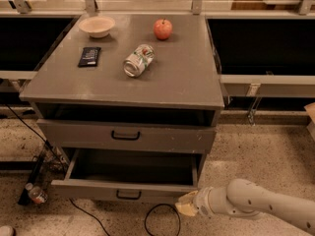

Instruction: Close middle drawer

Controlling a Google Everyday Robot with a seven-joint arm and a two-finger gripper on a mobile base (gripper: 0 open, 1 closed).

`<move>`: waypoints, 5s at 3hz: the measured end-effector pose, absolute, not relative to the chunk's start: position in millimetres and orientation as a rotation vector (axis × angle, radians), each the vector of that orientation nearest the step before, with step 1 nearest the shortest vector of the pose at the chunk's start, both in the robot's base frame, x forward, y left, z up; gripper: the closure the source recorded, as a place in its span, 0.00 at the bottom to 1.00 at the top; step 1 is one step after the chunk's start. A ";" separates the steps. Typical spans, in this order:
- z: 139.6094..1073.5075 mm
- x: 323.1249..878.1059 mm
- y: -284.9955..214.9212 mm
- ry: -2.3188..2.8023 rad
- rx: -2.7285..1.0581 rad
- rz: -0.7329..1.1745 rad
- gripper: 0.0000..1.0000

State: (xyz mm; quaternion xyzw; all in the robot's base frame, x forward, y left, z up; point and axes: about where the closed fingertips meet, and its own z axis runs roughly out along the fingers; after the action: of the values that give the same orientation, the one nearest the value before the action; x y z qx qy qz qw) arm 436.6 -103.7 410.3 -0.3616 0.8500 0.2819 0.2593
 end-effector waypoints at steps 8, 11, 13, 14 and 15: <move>410.3 451.5 -105.2 2.255 -0.897 0.744 1.00; 402.6 479.8 -114.0 2.181 -0.782 0.688 1.00; 395.7 498.1 -96.6 2.229 -0.848 0.573 1.00; 388.5 511.9 -85.8 2.268 -0.894 0.491 1.00; 385.9 516.5 -81.3 2.279 -0.922 0.465 1.00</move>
Offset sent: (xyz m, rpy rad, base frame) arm 0.0000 0.0000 0.0000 0.0000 0.0000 0.0000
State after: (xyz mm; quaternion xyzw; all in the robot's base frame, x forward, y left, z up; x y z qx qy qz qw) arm 516.5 -81.3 385.9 -0.3500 0.8647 0.1765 0.3142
